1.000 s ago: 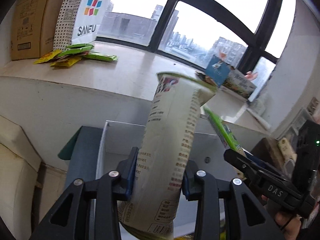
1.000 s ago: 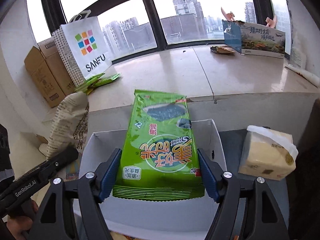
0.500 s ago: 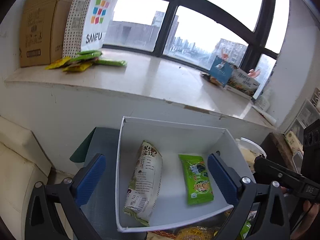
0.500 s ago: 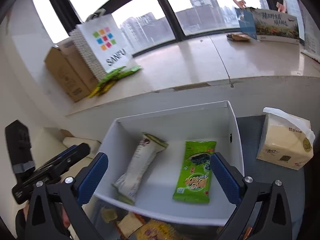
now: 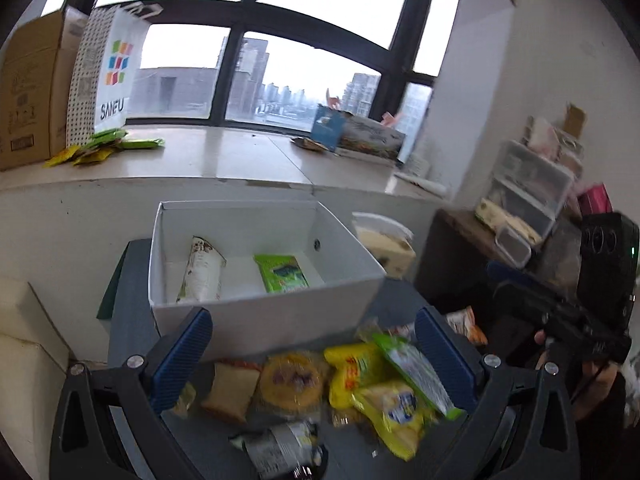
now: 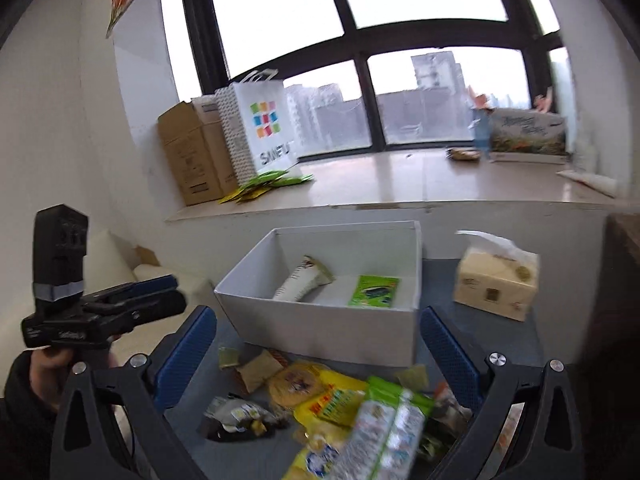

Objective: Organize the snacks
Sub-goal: 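Grasp the white-and-orange chip bag with the right tool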

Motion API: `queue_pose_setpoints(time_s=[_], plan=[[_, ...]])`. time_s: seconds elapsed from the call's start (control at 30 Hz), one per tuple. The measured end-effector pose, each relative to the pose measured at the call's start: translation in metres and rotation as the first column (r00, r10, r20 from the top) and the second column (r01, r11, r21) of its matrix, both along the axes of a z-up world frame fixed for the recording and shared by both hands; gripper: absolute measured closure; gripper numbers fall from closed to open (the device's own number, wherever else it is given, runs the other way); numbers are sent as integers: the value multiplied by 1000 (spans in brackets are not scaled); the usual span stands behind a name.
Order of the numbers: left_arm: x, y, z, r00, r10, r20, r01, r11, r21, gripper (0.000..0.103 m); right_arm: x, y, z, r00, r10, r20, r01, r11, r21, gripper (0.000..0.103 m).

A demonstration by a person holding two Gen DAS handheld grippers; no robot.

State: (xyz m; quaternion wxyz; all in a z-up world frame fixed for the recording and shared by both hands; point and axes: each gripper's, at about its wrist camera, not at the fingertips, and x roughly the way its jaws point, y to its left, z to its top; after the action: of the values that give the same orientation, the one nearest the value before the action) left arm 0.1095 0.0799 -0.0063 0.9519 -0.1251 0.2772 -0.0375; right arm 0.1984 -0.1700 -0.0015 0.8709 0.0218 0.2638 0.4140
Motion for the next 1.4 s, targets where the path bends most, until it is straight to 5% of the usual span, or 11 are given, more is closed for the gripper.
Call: queue_pose_setpoints(time_s=[0.17, 0.5, 0.77, 0.9, 1.13, 1.2, 1.23, 1.3, 1.4], plan=[[-45, -39, -7, 997, -76, 14, 75, 997, 18, 0, -30, -50, -14, 998, -43, -49, 46, 996, 74, 0], [-87, -66, -23, 998, -55, -8, 56, 998, 32, 0, -48, -114, -59, 955, -242, -172, 252, 967, 41, 0], [-89, -55, -27, 999, -35, 1, 35, 999, -16, 0, 2, -145, -108, 863, -341, -373, 397, 914, 86, 0], [-88, -53, -29, 1000, -28, -6, 28, 999, -19, 0, 45, -148, -147, 777, -293, -557, 440, 886, 148, 0], [-80, -55, -38, 998, -41, -43, 39, 999, -36, 0, 88, -117, -172, 755, -219, -618, 441, 867, 233, 0], [-77, -58, -40, 998, -47, -52, 45, 998, -31, 0, 95, -111, -175, 763, -201, -615, 447, 850, 278, 17], [-75, -60, -42, 997, -51, -59, 49, 998, -27, 0, 99, -105, -176, 750, -231, -620, 455, 860, 230, 64], [-71, -65, -43, 996, -56, -70, 55, 998, -18, 0, 102, -100, -174, 742, -238, -627, 449, 871, 201, 66], [-63, -76, -45, 993, -95, -76, 95, 995, 0, 0, 88, -100, -156, 795, -259, -549, 422, 886, 193, 67]])
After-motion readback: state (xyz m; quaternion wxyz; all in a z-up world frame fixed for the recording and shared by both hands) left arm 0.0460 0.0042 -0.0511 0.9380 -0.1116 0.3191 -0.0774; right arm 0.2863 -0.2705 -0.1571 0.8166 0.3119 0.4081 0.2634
